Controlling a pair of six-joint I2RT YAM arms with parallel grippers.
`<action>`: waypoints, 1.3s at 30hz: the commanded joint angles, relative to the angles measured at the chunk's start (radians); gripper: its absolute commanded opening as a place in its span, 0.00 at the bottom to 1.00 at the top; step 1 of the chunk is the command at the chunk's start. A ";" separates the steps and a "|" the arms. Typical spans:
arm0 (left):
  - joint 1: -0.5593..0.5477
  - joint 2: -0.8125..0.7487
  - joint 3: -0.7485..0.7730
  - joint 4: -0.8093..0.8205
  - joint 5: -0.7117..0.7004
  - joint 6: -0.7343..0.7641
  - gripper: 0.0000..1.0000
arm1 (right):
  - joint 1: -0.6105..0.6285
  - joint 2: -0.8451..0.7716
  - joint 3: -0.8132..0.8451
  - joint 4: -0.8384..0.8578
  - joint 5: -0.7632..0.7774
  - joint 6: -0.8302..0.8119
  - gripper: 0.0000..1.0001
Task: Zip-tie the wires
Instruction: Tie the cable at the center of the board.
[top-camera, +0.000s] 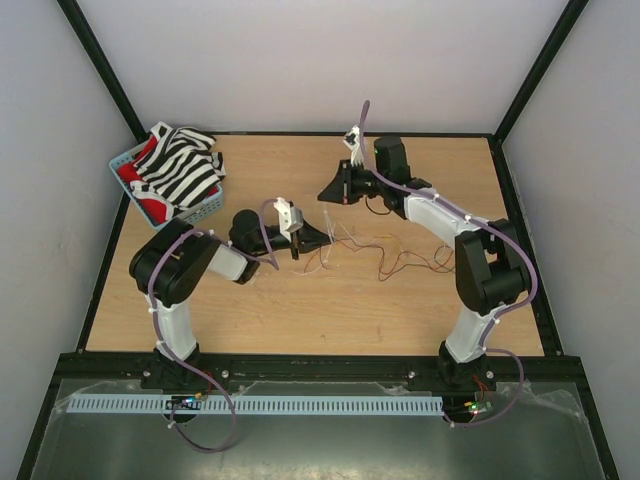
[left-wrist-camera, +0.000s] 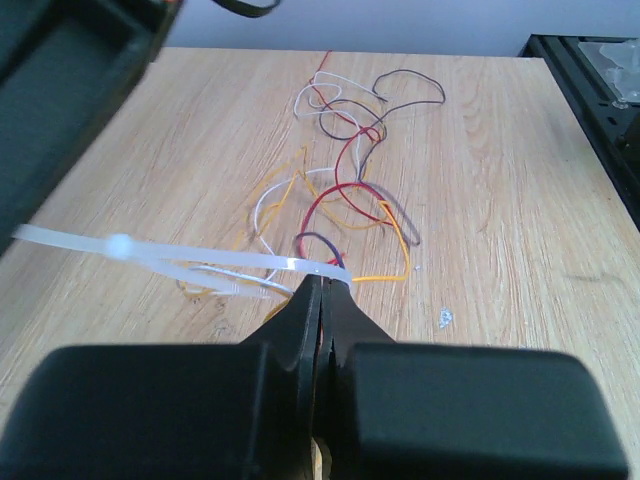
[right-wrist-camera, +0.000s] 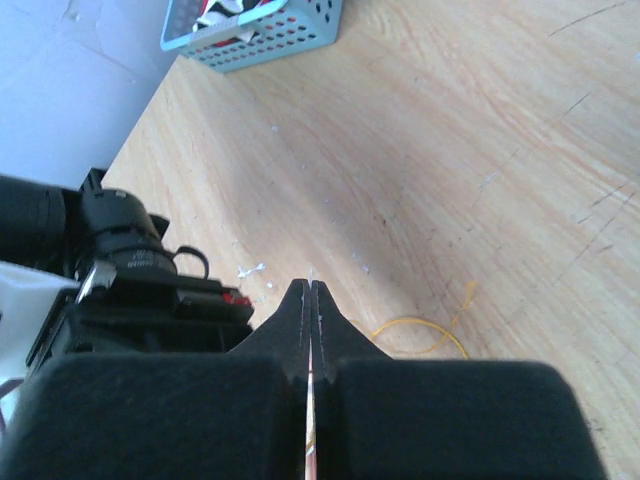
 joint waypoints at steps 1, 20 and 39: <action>-0.014 -0.013 -0.013 0.026 0.042 0.017 0.00 | -0.018 0.016 0.060 0.045 0.033 0.021 0.00; 0.091 -0.041 -0.013 0.026 -0.084 -0.109 0.39 | -0.024 -0.069 -0.171 0.132 -0.035 0.032 0.00; 0.020 0.009 0.076 0.026 -0.066 -0.191 0.53 | -0.024 -0.145 -0.221 0.206 -0.028 0.132 0.00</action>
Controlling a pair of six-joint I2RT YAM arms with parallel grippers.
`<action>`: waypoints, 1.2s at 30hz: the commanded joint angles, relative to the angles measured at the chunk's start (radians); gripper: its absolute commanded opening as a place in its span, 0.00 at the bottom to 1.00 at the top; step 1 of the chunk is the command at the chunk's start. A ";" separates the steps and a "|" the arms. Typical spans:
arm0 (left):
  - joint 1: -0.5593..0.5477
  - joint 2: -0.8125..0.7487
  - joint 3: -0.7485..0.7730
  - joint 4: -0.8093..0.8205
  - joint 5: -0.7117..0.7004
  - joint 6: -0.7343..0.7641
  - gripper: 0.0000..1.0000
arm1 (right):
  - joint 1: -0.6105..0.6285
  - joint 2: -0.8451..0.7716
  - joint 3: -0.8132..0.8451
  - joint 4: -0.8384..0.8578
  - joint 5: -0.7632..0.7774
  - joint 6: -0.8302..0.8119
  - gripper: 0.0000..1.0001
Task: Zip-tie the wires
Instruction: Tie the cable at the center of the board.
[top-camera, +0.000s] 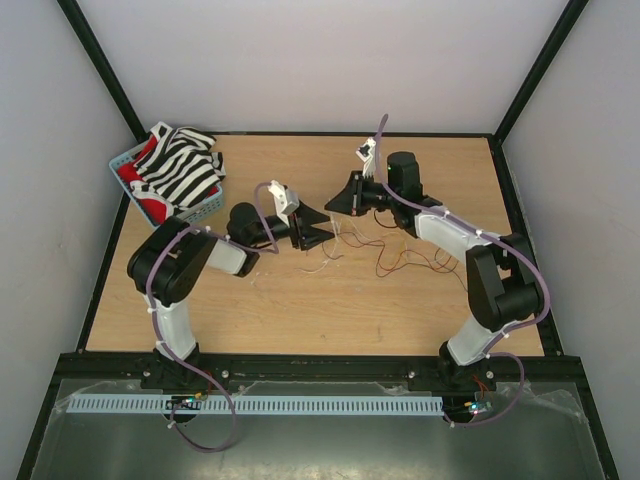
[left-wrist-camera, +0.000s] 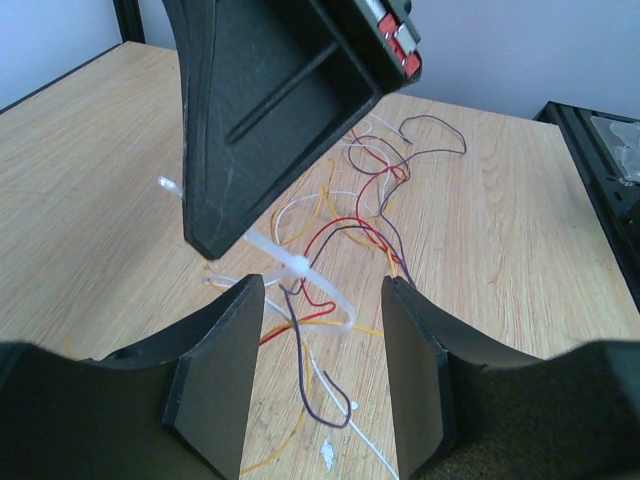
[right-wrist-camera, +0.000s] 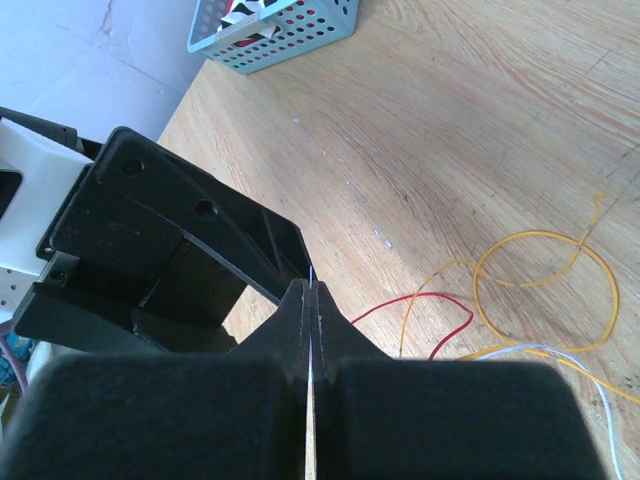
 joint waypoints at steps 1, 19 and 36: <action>-0.011 0.014 0.031 0.034 0.001 -0.020 0.54 | -0.001 -0.025 -0.022 0.040 -0.013 0.025 0.00; -0.032 0.050 0.074 0.034 -0.043 -0.060 0.22 | 0.001 -0.038 -0.073 0.111 -0.020 0.082 0.00; -0.032 0.062 0.078 0.035 -0.009 -0.066 0.00 | 0.002 -0.068 -0.079 0.082 -0.002 0.052 0.24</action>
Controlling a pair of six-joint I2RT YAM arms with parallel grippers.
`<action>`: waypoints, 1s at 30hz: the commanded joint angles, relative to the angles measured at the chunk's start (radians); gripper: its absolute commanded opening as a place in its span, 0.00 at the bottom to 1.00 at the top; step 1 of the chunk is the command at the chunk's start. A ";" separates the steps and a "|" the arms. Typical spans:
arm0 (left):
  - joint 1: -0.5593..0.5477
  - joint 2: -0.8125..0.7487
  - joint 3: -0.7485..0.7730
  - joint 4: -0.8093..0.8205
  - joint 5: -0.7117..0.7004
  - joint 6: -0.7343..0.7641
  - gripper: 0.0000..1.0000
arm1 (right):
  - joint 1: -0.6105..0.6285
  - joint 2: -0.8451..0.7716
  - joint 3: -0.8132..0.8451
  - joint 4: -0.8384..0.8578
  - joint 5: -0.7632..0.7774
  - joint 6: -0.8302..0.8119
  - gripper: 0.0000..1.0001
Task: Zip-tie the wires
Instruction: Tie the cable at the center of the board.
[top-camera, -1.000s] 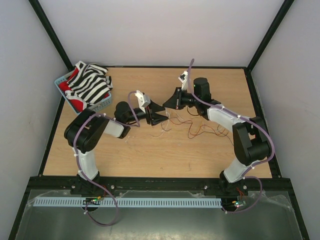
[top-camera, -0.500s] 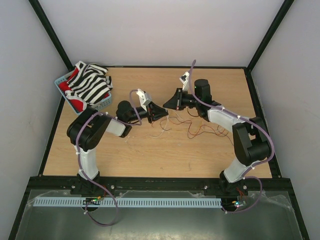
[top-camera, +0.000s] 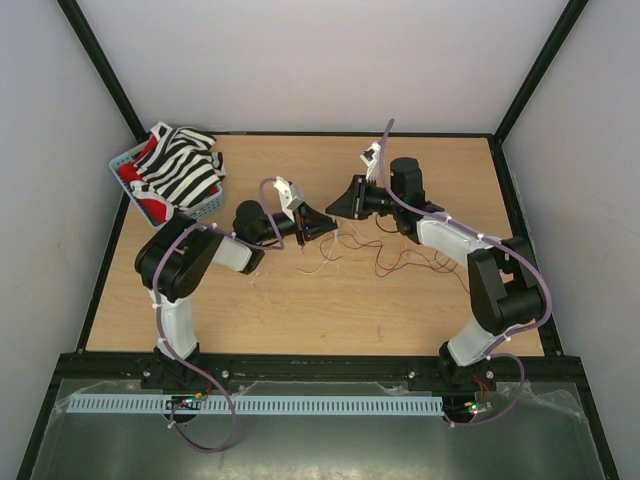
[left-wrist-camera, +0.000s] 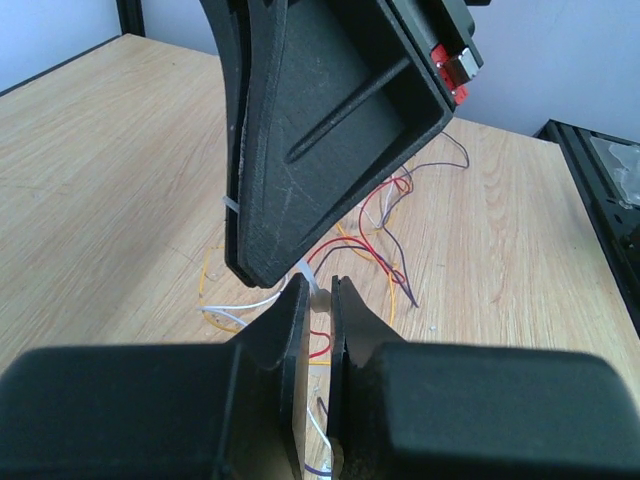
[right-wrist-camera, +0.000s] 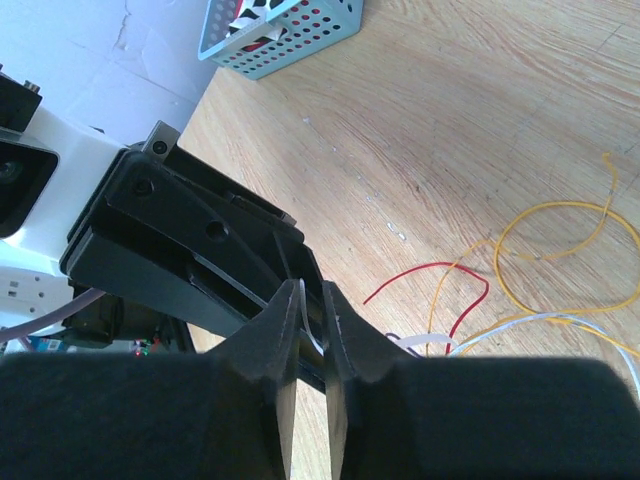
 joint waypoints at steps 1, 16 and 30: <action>-0.006 0.011 0.020 0.033 0.028 -0.010 0.00 | 0.001 -0.046 -0.009 -0.001 -0.002 -0.037 0.26; -0.001 0.014 0.047 0.032 0.045 -0.073 0.00 | 0.002 -0.063 -0.057 -0.047 0.023 -0.108 0.29; -0.005 0.017 0.083 0.032 0.030 -0.192 0.00 | 0.018 -0.054 -0.132 0.128 0.072 -0.040 0.25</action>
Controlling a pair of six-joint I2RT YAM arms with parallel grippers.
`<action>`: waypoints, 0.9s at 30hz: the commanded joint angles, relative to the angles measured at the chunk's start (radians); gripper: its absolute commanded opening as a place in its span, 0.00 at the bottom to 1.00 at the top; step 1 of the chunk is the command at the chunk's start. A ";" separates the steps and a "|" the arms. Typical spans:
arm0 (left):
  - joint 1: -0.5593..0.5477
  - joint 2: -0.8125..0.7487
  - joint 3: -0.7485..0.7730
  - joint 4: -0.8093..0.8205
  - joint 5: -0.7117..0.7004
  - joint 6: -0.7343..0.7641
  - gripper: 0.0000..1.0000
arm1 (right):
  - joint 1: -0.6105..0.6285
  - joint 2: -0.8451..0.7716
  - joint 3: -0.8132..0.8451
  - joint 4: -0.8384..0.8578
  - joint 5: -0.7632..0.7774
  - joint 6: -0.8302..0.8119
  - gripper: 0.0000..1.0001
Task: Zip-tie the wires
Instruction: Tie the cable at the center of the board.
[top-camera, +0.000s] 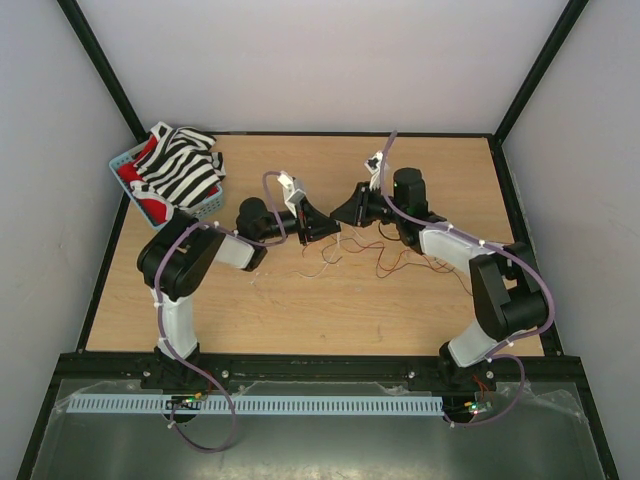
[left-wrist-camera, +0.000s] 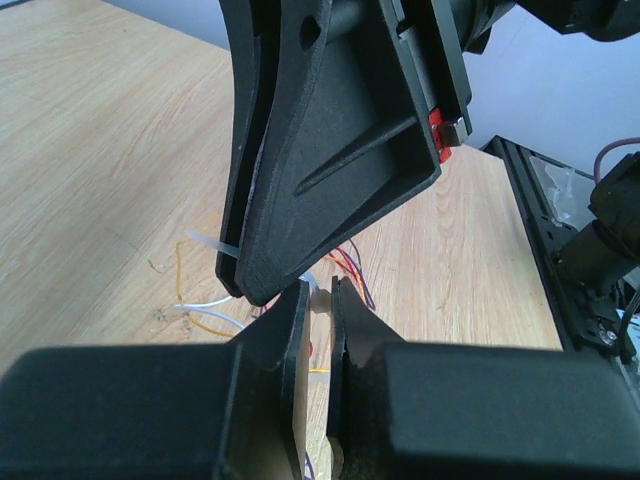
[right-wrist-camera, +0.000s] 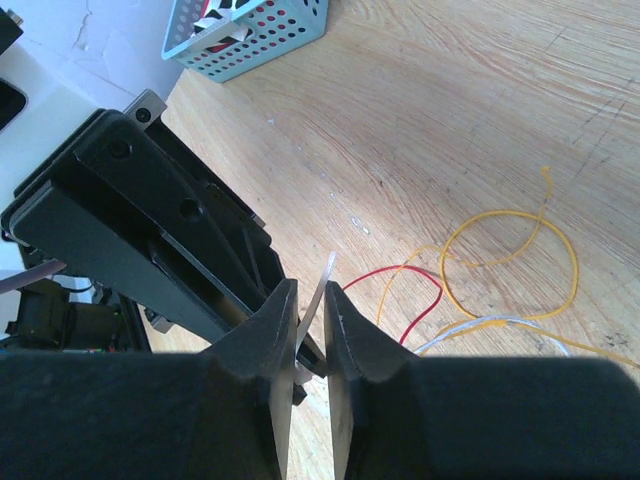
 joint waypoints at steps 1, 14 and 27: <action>-0.005 0.005 0.048 0.063 -0.009 -0.051 0.00 | 0.019 -0.010 -0.037 0.076 0.008 0.034 0.22; -0.007 0.053 0.045 0.063 0.024 -0.067 0.00 | 0.021 -0.028 0.077 -0.001 0.051 0.022 0.00; -0.002 0.091 0.043 0.063 0.044 -0.065 0.00 | 0.018 -0.049 0.137 -0.037 0.074 0.035 0.00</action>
